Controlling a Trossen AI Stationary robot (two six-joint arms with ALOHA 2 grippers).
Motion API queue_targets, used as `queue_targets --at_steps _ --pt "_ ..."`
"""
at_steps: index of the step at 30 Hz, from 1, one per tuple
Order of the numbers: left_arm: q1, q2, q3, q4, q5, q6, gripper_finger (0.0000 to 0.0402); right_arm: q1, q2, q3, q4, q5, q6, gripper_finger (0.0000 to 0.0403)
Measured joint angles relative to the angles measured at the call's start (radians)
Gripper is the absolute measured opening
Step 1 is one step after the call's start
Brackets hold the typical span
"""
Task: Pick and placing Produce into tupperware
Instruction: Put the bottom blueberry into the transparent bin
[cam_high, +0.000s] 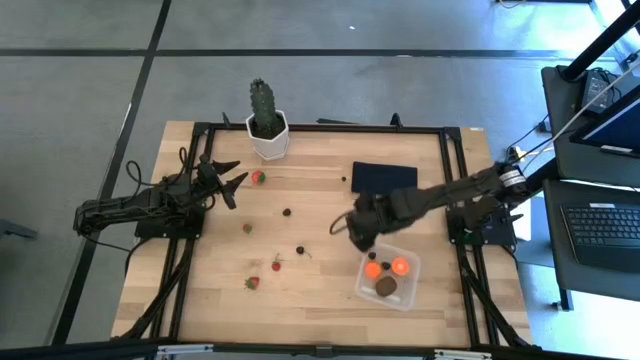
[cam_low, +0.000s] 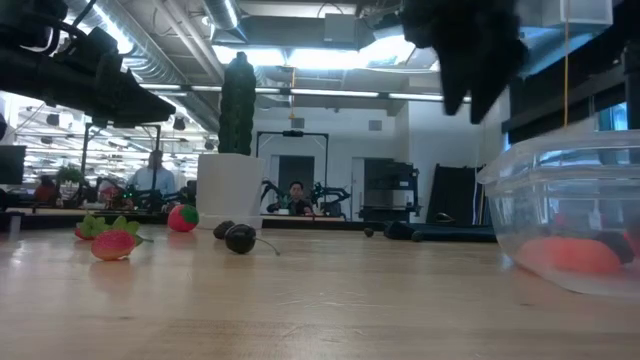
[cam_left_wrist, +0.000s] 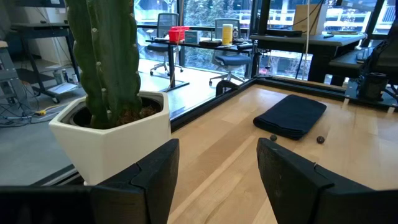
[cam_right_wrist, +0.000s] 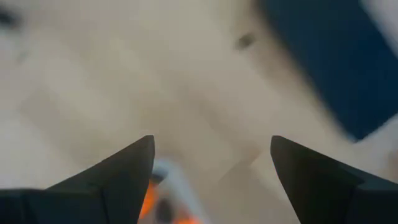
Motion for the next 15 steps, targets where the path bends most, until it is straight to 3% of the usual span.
queue_targets --at_steps 6,15 --pt "0.000 0.000 0.000 0.000 0.000 0.000 0.0208 -0.173 0.000 -0.021 0.051 0.020 -0.075 0.0322" --pt "0.000 0.000 0.000 0.000 0.000 0.000 0.0208 -0.369 0.000 -0.158 0.297 -0.105 -0.203 0.0322"
